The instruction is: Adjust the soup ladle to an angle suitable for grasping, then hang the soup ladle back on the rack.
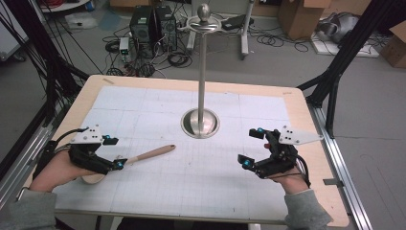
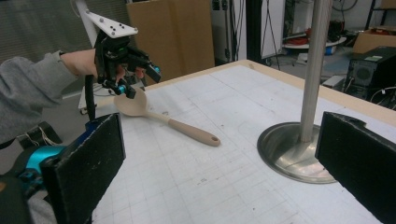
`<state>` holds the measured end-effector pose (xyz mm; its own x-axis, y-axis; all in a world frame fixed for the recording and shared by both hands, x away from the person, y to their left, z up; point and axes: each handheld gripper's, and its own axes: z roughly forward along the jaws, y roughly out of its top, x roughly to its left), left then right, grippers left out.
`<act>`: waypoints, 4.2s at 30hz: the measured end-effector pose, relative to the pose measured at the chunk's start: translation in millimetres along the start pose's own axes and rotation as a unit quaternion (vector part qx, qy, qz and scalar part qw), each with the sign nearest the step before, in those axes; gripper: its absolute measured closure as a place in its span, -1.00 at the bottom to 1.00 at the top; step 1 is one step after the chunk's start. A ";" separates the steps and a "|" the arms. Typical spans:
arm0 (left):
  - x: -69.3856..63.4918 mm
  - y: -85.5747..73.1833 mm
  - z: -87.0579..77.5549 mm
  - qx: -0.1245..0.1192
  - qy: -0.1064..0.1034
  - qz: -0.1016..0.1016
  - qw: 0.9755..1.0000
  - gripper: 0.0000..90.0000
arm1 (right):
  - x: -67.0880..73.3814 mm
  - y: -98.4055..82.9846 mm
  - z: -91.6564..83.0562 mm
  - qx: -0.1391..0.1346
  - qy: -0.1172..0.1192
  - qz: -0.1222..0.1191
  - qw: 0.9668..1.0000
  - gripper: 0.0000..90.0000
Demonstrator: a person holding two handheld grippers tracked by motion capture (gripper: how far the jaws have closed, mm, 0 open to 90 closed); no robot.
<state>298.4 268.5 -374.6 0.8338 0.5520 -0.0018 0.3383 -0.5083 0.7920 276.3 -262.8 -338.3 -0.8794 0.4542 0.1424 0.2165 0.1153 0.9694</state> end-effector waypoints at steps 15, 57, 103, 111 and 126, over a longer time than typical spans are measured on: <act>4.3 7.5 13.4 0.065 0.004 0.042 0.997 -0.54 | 2.0 -2.9 -1.7 0.006 -0.002 0.000 1.000 -0.99; 16.2 -12.6 54.8 0.217 -0.028 0.071 0.973 0.32 | 4.6 -6.9 -8.2 0.010 -0.006 0.002 1.000 -0.99; 4.2 13.7 5.1 0.092 0.001 0.045 0.995 0.72 | 1.3 -6.2 -3.2 0.009 -0.001 0.006 1.000 -0.99; 0.0 24.1 -8.9 0.056 0.030 0.032 0.997 0.72 | 1.0 -5.8 -2.2 0.006 0.000 0.007 1.000 -0.99; -3.3 71.8 -23.2 0.021 0.051 0.004 0.998 0.72 | 0.1 -4.9 -2.9 0.002 0.001 0.008 1.000 -0.99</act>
<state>309.8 245.6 -303.6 0.7888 0.6109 0.0675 0.3516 -0.5386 0.7657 273.9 -265.8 -342.5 -0.8770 0.4535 0.1587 0.2327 0.1117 0.9661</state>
